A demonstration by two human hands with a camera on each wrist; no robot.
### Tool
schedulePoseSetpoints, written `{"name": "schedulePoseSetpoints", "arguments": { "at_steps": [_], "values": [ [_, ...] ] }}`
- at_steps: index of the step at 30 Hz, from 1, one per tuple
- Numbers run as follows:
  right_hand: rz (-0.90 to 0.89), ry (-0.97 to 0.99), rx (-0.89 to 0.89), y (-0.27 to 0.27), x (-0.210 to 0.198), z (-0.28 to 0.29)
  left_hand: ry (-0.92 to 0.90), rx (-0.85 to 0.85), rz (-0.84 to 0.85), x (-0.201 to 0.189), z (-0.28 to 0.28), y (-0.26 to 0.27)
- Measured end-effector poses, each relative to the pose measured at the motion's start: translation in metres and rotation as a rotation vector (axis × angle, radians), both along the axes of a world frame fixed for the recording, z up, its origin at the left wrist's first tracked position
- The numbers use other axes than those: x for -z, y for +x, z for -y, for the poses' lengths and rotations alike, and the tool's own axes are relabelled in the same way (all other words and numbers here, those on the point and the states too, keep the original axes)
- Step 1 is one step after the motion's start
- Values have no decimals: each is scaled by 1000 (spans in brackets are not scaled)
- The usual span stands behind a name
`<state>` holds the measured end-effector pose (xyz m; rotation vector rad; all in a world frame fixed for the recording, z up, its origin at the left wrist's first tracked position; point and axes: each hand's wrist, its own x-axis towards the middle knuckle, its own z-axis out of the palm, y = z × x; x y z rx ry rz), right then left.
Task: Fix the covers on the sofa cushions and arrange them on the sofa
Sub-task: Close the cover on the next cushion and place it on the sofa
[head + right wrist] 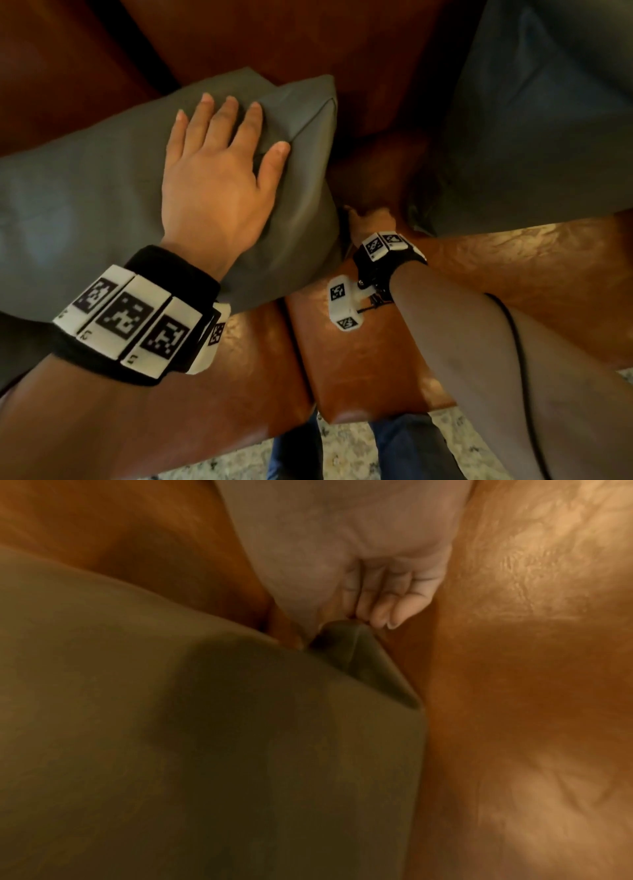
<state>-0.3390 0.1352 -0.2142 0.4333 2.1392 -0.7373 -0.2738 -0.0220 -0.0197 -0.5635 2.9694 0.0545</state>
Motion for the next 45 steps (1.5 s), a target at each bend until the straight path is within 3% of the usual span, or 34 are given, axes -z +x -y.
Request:
{"name": "schedulePoseSetpoints", "arguments": {
  "at_steps": [3,8,13,18,22,36,38,42,45],
  "values": [
    [-48,-14,-234,3,6,-6,9,4,-9,1,4,2],
    [-272,60,-597,11,8,-12,24,10,-32,-1,8,7],
    [-298,12,-447,14,11,-21,20,20,-39,0,8,7],
    [-277,156,-601,8,6,-15,25,22,-54,2,9,8],
    [-327,58,-405,34,5,-19,31,21,-63,2,8,8],
    [-269,193,-652,53,16,-43,5,40,-64,6,-6,8],
    [-351,150,-532,49,10,-39,5,52,-59,5,-8,9],
    [-701,-457,22,40,-37,-6,10,44,-95,-3,-4,12],
    [-533,-835,252,51,-68,26,-40,-42,-183,-13,10,26]
  ]
}}
